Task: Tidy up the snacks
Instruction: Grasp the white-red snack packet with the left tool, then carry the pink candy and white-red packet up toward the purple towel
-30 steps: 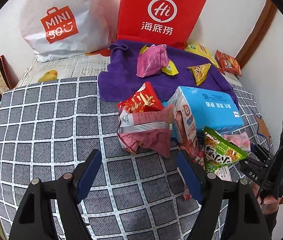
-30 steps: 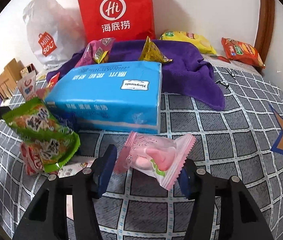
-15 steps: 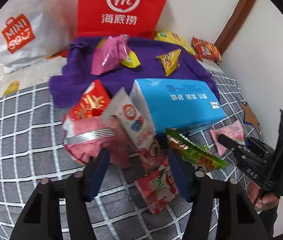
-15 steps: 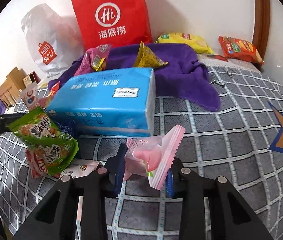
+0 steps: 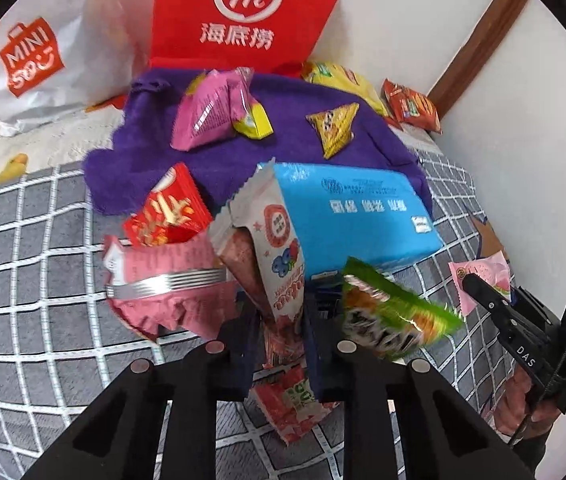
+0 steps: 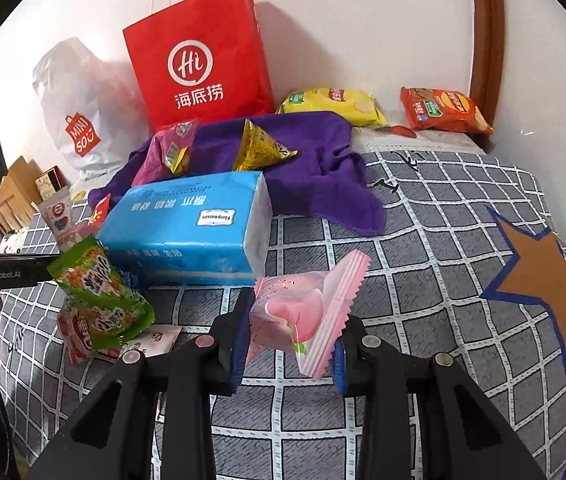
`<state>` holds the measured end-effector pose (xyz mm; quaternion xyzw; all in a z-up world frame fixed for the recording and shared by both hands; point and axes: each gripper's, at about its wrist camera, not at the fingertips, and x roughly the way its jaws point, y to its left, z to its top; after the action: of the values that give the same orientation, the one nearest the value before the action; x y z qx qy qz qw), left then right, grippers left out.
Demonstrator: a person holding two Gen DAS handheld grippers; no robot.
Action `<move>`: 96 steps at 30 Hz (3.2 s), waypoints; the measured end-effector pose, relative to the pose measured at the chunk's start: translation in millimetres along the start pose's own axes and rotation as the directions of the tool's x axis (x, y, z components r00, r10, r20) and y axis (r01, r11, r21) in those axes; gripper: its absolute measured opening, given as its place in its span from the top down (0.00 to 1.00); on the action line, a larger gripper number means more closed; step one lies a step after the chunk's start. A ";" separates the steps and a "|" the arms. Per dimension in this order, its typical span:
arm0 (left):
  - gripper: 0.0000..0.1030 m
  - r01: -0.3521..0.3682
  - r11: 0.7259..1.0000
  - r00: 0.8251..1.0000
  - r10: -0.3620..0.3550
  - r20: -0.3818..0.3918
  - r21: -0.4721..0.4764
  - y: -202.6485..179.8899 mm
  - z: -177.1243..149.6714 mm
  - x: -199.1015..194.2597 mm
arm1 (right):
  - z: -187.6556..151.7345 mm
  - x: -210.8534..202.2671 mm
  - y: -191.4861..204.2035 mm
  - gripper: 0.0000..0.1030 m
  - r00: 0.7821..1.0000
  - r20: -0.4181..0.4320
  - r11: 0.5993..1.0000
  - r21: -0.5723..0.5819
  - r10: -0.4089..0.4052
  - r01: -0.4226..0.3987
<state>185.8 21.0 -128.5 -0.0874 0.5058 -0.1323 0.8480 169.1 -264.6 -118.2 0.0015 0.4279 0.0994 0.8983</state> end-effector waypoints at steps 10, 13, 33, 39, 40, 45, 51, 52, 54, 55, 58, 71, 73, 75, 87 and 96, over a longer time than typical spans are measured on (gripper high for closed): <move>0.81 -0.017 1.000 0.995 0.014 0.094 0.024 -11.9 -5.2 -55.6 | 12.5 -25.2 14.4 0.68 0.999 0.039 1.000 0.011 -0.009 0.008; 0.81 -0.012 1.000 0.994 0.010 0.112 0.022 -13.7 -5.1 -67.7 | 18.5 -35.7 20.5 0.68 0.998 0.055 1.000 0.012 -0.019 0.018; 0.81 -0.021 1.000 0.982 0.020 0.188 0.003 -22.8 23.0 -103.5 | 71.4 -61.4 51.5 0.68 0.992 0.127 1.000 -0.009 0.000 0.001; 0.81 -0.014 1.000 0.980 0.016 0.201 -0.008 -22.4 39.3 -104.4 | 88.8 -56.9 57.7 0.68 0.990 0.142 1.000 -0.018 0.017 -0.015; 0.81 -0.016 1.000 0.979 0.017 0.204 -0.006 -23.1 42.8 -104.7 | 92.7 -55.0 58.3 0.68 0.989 0.144 1.000 -0.020 0.020 -0.017; 0.81 -0.021 1.000 0.976 0.019 0.216 0.004 -25.8 57.0 -104.0 | 107.2 -49.4 57.4 0.69 0.988 0.155 1.000 -0.022 0.009 -0.006; 0.81 -0.021 1.000 0.975 0.021 0.223 0.001 -24.4 72.6 -99.6 | 122.1 -42.5 53.4 0.69 0.986 0.169 1.000 -0.013 0.011 -0.009; 0.81 -0.023 1.000 0.974 0.022 0.224 0.000 -24.1 75.5 -98.5 | 124.2 -41.4 53.3 0.69 0.985 0.170 1.000 -0.012 0.012 -0.010; 0.81 -0.025 1.000 0.974 0.025 0.224 -0.002 -23.3 80.3 -96.4 | 129.2 -38.1 53.5 0.69 0.985 0.170 1.000 -0.014 0.013 -0.010; 0.81 -0.028 1.000 0.974 0.028 0.224 -0.003 -22.6 83.4 -94.8 | 132.3 -35.8 53.6 0.69 0.985 0.171 1.000 -0.016 0.011 -0.008; 0.81 -0.038 0.999 0.974 0.039 0.222 -0.007 -19.9 91.4 -89.6 | 142.0 -28.6 53.7 0.69 0.985 0.173 1.000 -0.018 0.012 -0.009; 0.81 -0.064 0.997 0.977 0.072 0.200 -0.044 -1.1 128.6 -55.9 | 180.9 21.6 43.7 0.69 0.991 0.135 1.000 -0.009 0.023 -0.022; 0.81 -0.068 0.996 0.978 0.076 0.192 -0.049 2.3 135.8 -48.7 | 188.6 29.6 41.6 0.69 0.991 0.133 1.000 -0.007 0.029 -0.028; 0.81 -0.068 0.996 0.979 0.077 0.187 -0.056 4.7 142.4 -43.2 | 196.6 36.2 39.3 0.69 0.991 0.129 0.999 -0.003 0.035 -0.035; 0.81 -0.052 0.995 0.986 0.065 0.155 -0.088 32.4 168.0 -8.0 | 224.5 80.5 24.7 0.69 0.995 0.098 0.999 0.021 0.034 -0.036; 0.81 0.020 0.997 0.997 -0.014 0.075 -0.069 30.5 169.2 25.1 | 216.6 118.8 23.6 0.68 1.000 0.006 1.000 -0.020 0.023 -0.023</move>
<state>350.4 44.6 -78.0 -0.1262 0.4776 -0.1184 0.8614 404.4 -202.3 -70.2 -0.0020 0.4240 0.1141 0.8984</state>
